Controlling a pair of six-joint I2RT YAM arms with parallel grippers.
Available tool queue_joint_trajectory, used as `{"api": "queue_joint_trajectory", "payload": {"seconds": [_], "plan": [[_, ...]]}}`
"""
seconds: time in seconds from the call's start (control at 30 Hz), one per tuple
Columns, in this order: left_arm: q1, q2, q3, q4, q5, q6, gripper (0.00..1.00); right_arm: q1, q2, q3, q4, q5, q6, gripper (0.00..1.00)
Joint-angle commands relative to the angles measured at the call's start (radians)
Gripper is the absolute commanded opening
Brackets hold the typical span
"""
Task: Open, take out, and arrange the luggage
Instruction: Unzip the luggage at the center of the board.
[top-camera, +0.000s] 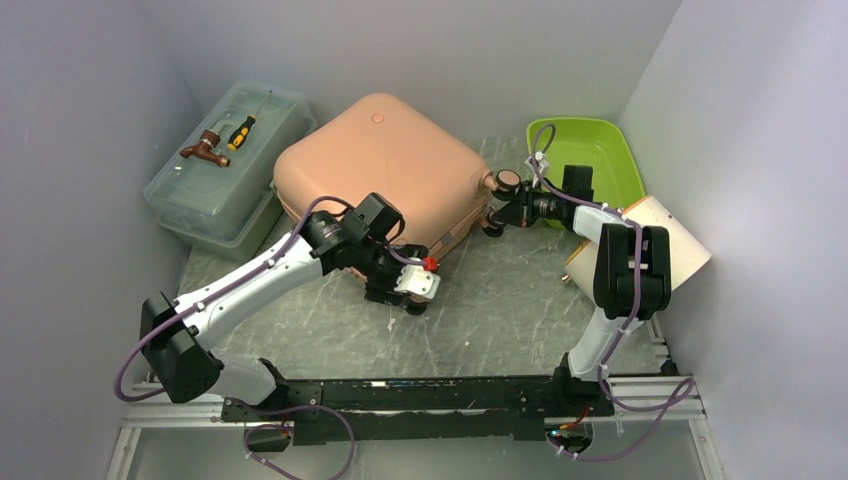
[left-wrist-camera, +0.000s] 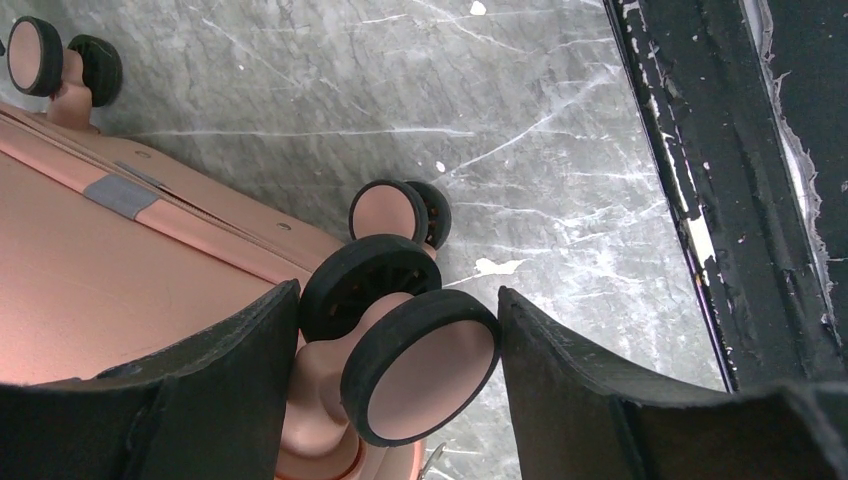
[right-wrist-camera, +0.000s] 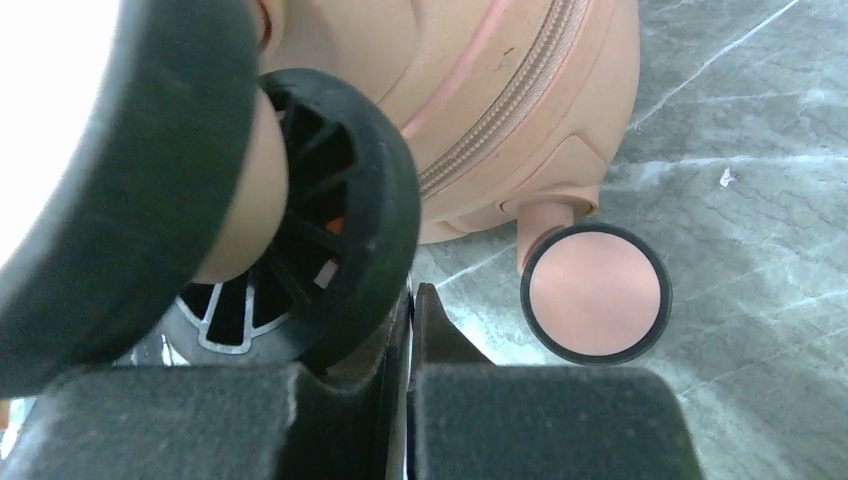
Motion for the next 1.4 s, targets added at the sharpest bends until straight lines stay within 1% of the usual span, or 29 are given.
{"api": "queue_joint_trajectory", "payload": {"seconds": [0.0, 0.1, 0.17, 0.27, 0.37, 0.43, 0.5, 0.6, 0.67, 0.8, 0.9, 0.97, 1.03, 1.1, 1.13, 1.17, 1.2, 1.23, 1.27, 1.37], "plan": [[-0.021, -0.043, -0.024, -0.463, 0.172, -0.072, 0.00, -0.002, 0.043, 0.135, 0.056, 0.031, -0.026, 0.00], [-0.018, -0.053, -0.017, -0.473, 0.181, -0.063, 0.00, -0.002, 0.066, 0.161, 0.051, 0.104, -0.001, 0.00], [-0.016, -0.060, -0.024, -0.476, 0.190, -0.057, 0.00, -0.003, 0.083, 0.174, 0.047, 0.121, 0.014, 0.00], [-0.013, -0.074, -0.052, -0.467, 0.200, -0.049, 0.00, -0.013, 0.118, 0.175, 0.090, 0.080, 0.099, 0.00], [-0.011, -0.089, -0.069, -0.459, 0.199, -0.049, 0.00, -0.022, 0.156, 0.188, 0.097, 0.010, 0.142, 0.00], [-0.004, -0.101, -0.073, -0.457, 0.204, -0.045, 0.00, -0.024, 0.169, 0.201, 0.081, 0.001, 0.142, 0.00], [-0.001, -0.107, -0.071, -0.458, 0.207, -0.040, 0.00, -0.024, 0.169, 0.223, 0.040, 0.029, 0.097, 0.00], [0.005, -0.111, -0.070, -0.461, 0.207, -0.034, 0.00, -0.028, 0.169, 0.261, 0.008, 0.087, 0.059, 0.00], [0.007, -0.111, -0.065, -0.457, 0.201, -0.036, 0.00, -0.027, 0.160, 0.292, -0.039, 0.148, 0.004, 0.00], [0.018, -0.116, -0.032, -0.456, 0.183, -0.041, 0.00, -0.014, 0.131, 0.331, -0.061, 0.378, -0.068, 0.00], [0.033, -0.116, 0.001, -0.472, 0.201, -0.029, 0.00, -0.017, 0.097, 0.308, 0.009, 0.544, -0.065, 0.00], [0.041, -0.115, 0.014, -0.477, 0.218, -0.020, 0.00, -0.015, 0.067, 0.270, 0.089, 0.617, -0.059, 0.00], [0.042, -0.112, 0.023, -0.475, 0.223, -0.024, 0.00, -0.014, 0.046, 0.247, 0.140, 0.646, -0.057, 0.00], [0.045, -0.108, 0.046, -0.441, 0.195, -0.071, 0.00, -0.011, 0.037, 0.245, 0.147, 0.631, -0.050, 0.00], [0.051, -0.107, 0.062, -0.391, 0.161, -0.123, 0.05, -0.010, 0.030, 0.240, 0.147, 0.619, -0.043, 0.00], [0.064, -0.107, 0.086, -0.336, 0.099, -0.169, 0.15, -0.009, 0.022, 0.229, 0.154, 0.613, -0.036, 0.00], [0.079, -0.107, 0.110, -0.290, 0.066, -0.202, 0.21, -0.008, 0.005, 0.208, 0.168, 0.608, -0.031, 0.00], [0.100, -0.107, 0.136, -0.246, 0.053, -0.213, 0.24, -0.008, -0.012, 0.184, 0.190, 0.610, -0.028, 0.00], [0.119, -0.105, 0.169, -0.227, 0.050, -0.218, 0.29, -0.007, -0.024, 0.162, 0.218, 0.619, -0.028, 0.00], [0.146, -0.065, 0.283, -0.207, 0.055, -0.247, 0.70, -0.007, -0.029, 0.145, 0.236, 0.628, -0.053, 0.00]]}}
